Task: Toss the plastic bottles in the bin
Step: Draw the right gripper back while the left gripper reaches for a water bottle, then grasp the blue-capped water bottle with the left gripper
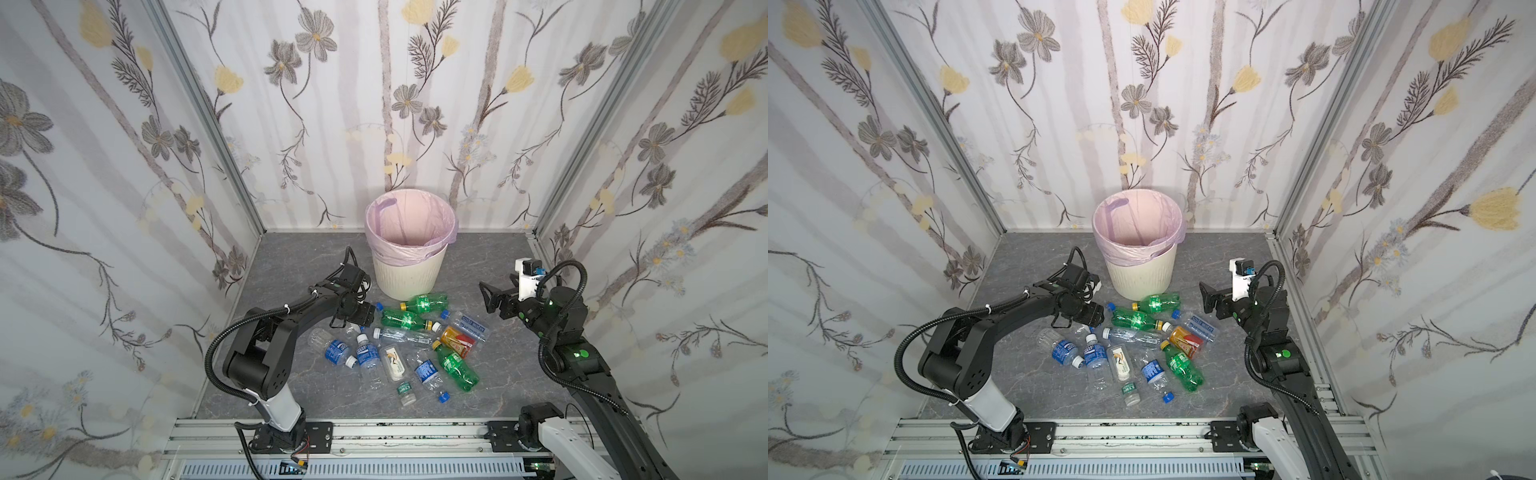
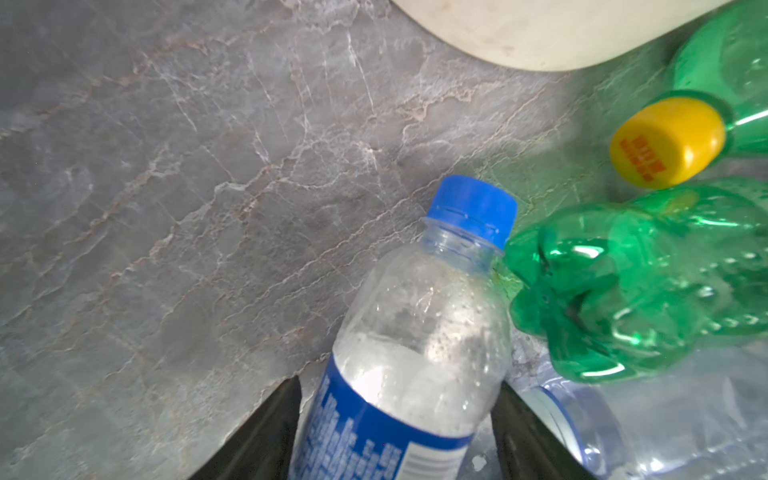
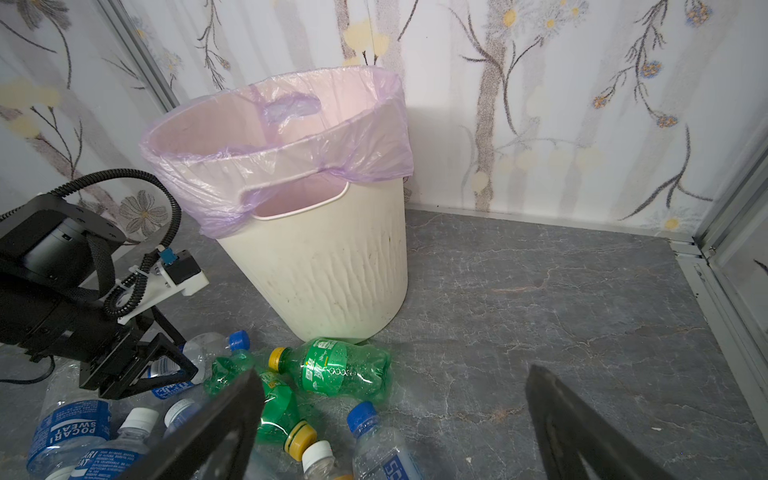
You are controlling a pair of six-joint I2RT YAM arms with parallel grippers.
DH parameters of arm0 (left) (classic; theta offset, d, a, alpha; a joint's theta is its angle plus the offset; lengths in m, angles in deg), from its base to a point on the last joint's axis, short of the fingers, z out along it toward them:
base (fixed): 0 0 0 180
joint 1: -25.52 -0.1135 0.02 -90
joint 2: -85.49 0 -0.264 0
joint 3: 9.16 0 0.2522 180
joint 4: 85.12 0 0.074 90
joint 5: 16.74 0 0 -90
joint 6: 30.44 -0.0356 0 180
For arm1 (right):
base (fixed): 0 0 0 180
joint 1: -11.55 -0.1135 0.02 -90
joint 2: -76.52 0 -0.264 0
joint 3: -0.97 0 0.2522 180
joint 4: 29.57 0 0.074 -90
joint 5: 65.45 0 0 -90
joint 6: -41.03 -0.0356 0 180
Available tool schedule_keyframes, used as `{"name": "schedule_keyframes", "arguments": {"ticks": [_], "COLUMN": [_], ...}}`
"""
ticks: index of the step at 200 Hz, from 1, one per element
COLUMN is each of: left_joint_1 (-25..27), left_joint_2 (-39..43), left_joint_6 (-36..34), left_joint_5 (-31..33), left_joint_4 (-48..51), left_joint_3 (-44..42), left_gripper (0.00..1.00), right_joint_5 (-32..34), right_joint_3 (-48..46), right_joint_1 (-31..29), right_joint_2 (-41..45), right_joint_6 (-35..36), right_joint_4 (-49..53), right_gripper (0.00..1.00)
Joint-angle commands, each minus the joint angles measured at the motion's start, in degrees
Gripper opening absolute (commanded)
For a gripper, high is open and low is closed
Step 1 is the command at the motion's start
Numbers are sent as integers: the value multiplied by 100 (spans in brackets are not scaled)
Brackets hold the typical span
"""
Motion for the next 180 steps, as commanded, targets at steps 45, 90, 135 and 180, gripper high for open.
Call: {"name": "schedule_keyframes", "arguments": {"ticks": [45,90,135,180], "left_joint_1": [2,-1,-70,-160], "left_joint_2": [-271,-345,-23,693], "left_joint_6": [62,138,224,387], "left_joint_5": [399,543,844,1240], "left_joint_4": [-48,-129,-200,-269], "left_joint_3": [50,29,-20,-55], "left_gripper": [61,58,49,46], "right_joint_5": [16,38,61,210], "right_joint_3": [-11,-15,14,7], "right_joint_1": [9,11,11,11], "right_joint_2": [-9,9,22,-42], "right_joint_6": [71,68,71,75], "right_joint_4": [-185,-160,-150,-116], "right_gripper": [98,99,98,96]}}
